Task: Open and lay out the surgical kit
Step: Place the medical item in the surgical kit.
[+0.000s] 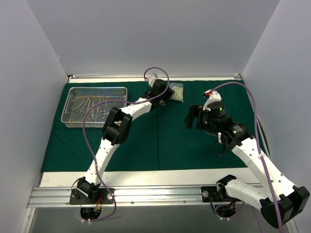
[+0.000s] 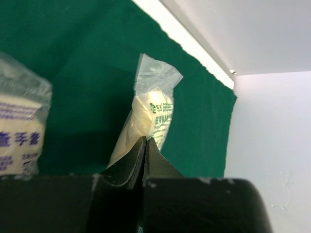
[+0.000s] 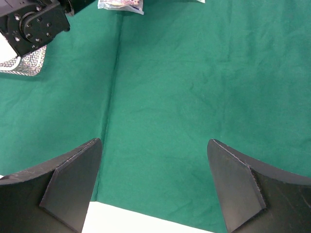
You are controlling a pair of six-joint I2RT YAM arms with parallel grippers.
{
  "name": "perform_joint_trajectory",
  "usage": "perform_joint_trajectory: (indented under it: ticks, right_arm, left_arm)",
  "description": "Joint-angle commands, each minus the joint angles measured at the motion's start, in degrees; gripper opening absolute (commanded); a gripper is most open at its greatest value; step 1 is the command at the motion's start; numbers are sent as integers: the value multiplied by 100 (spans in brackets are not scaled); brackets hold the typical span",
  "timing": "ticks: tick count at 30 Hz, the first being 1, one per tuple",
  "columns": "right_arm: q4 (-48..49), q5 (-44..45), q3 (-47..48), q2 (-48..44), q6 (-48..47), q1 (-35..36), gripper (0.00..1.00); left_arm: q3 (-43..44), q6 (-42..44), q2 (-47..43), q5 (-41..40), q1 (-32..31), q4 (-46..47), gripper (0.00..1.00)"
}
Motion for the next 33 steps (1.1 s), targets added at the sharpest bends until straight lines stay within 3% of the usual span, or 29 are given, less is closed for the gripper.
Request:
perform_joint_trajectory:
  ticks: [1,5,12,25,33]
  right_arm:
    - [-3,92,-84,-74,-34,15,85]
    - [32,74,-101,-83,-25,15,85]
    - [15,48,-101,-109,-34,15,85]
    - [-30,48,-75,-188,-87,15,85]
    - [-38,153,127,-180,-262,15,85]
  left_arm:
    - [-178,-101,-215,-72,-85,52,3]
    - [-293,-109,-242,-47,-94,43,3]
    - [-267,-66,-233,-64,-86,52,13]
    - [84,662,-338,33,-6,-159,50]
    - [-197,1901,-1611,-142,-15,-984,81]
